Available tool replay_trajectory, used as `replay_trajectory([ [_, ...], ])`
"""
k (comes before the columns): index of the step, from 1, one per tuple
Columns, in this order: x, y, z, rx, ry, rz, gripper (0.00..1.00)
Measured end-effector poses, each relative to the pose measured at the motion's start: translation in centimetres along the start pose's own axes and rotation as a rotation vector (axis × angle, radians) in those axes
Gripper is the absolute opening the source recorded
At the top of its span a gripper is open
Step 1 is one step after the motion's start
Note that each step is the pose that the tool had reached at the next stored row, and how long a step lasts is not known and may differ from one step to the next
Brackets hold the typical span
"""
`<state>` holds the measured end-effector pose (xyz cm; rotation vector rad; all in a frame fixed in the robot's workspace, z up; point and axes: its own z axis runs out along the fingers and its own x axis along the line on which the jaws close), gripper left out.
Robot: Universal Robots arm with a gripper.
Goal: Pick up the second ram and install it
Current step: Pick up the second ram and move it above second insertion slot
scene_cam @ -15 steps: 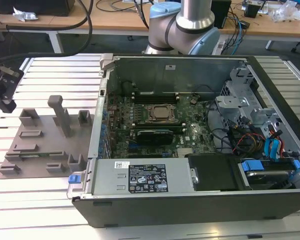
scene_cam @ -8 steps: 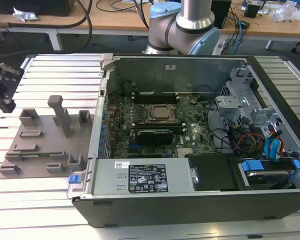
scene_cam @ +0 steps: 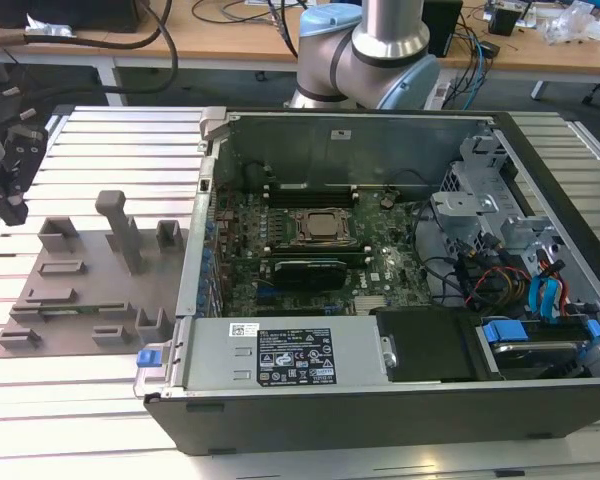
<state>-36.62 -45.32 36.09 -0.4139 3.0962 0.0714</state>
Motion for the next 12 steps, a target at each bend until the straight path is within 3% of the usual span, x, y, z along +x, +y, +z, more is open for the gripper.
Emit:
replay_trajectory([
  [6,0.00,0.00,0.00,-0.0031,0.0058,-0.133,0.10],
  [12,0.00,0.00,0.00,-0.0052,0.0096,-0.223,0.10],
])
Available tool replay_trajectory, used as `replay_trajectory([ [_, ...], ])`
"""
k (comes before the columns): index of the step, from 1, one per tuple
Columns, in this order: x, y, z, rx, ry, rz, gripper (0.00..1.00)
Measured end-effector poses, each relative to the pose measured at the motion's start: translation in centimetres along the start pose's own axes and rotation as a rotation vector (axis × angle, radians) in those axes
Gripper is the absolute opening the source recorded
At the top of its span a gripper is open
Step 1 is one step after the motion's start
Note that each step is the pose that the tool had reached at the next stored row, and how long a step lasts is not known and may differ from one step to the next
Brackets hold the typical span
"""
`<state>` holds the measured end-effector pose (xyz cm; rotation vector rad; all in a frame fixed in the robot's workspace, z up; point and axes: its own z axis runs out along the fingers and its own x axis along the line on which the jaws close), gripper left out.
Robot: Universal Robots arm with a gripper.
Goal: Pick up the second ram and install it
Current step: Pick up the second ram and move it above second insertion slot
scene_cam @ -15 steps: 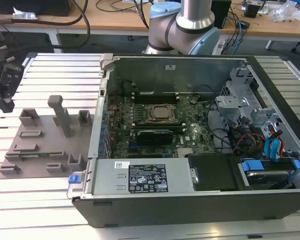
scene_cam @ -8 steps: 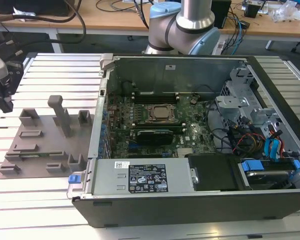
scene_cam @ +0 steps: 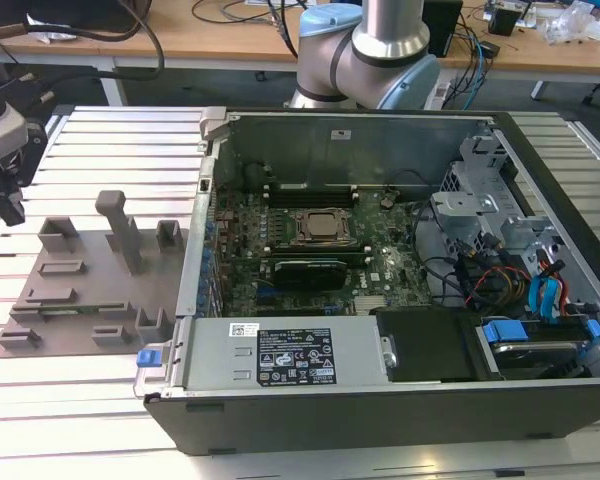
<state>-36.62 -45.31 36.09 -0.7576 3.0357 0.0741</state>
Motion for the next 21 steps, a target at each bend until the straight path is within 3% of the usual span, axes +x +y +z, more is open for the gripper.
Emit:
replay_trajectory([
  [21,0.00,0.00,-0.01,-0.0097,0.0183,-0.422,0.10],
])
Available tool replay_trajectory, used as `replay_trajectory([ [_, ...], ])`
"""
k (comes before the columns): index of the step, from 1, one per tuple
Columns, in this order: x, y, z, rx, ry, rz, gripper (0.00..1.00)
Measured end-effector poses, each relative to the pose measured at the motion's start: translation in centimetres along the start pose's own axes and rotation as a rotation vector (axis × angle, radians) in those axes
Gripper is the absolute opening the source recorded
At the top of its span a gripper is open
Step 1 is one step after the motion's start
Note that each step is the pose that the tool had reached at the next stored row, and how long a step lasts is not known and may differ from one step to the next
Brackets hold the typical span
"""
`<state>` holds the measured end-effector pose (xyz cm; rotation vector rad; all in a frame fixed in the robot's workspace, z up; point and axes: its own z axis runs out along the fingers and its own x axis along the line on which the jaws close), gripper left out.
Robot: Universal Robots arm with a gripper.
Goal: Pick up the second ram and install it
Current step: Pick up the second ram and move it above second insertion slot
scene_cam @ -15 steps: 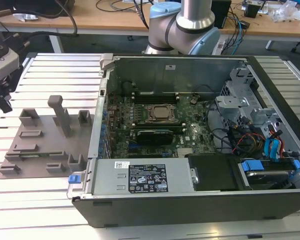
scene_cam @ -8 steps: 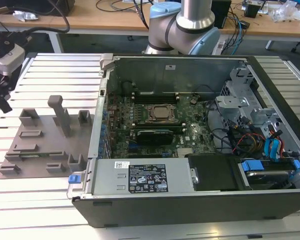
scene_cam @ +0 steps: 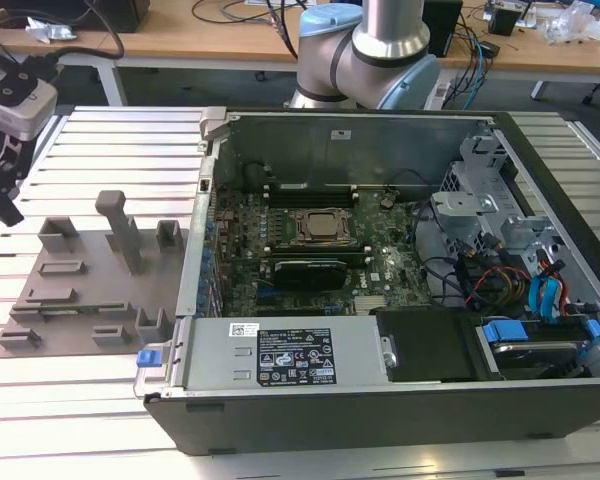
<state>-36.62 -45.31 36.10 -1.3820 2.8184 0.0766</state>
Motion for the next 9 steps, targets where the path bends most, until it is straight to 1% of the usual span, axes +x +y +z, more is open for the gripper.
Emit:
replay_trajectory([
  [3,0.00,0.00,0.00,-0.0007,0.0014,-0.032,0.10],
  [5,0.00,0.00,0.00,-0.0015,0.0030,-0.071,0.10],
  [7,0.00,0.00,0.00,-0.0020,0.0039,-0.091,0.10],
  [9,0.00,0.00,0.01,-0.0028,0.0053,-0.125,0.10],
])
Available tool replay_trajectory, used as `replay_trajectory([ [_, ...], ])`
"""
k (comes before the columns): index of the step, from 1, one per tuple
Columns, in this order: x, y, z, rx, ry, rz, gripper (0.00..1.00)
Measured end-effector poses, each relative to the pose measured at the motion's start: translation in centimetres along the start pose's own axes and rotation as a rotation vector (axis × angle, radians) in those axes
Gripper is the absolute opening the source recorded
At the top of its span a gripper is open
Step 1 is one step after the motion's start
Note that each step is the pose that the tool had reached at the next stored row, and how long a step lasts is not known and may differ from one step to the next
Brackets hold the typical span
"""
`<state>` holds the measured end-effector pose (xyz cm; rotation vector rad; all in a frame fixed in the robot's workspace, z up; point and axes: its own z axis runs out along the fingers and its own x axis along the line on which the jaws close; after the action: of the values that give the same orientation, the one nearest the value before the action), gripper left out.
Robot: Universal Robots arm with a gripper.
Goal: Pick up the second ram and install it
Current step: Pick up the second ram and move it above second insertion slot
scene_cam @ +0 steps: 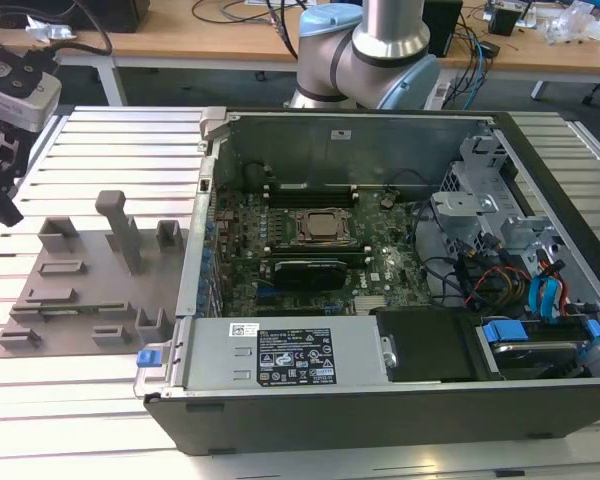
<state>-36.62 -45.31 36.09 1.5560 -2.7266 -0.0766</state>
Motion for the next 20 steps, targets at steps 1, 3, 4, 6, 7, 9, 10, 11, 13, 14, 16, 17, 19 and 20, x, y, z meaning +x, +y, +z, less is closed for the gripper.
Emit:
replay_trajectory([
  [1,0.00,0.00,0.00,-0.0004,0.0008,-0.017,0.10],
  [3,0.00,0.00,0.00,-0.0014,0.0026,-0.058,0.10],
  [4,0.00,0.00,0.00,-0.0017,0.0032,-0.073,0.10],
  [6,0.00,0.00,0.00,-0.0023,0.0042,-0.097,0.10],
  [7,0.00,0.00,-0.01,-0.0026,0.0048,-0.109,0.10],
  [9,0.00,0.00,0.00,-0.0030,0.0057,-0.131,0.10],
  [10,0.00,0.00,-0.01,-0.0036,0.0066,-0.151,0.10],
  [11,0.00,0.00,0.00,-0.0039,0.0073,-0.168,0.10],
  [13,0.00,0.00,0.00,-0.0048,0.0090,-0.207,0.10],
  [14,0.00,0.00,0.00,-0.0052,0.0096,-0.222,0.10],
  [16,0.00,0.00,0.00,-0.0058,0.0107,-0.248,0.10],
  [17,0.00,0.00,-0.01,-0.0064,0.0120,-0.275,0.10],
  [19,0.00,0.00,0.00,-0.0072,0.0135,-0.313,0.10],
  [20,0.00,0.00,0.00,-0.0076,0.0143,-0.330,0.10],
])
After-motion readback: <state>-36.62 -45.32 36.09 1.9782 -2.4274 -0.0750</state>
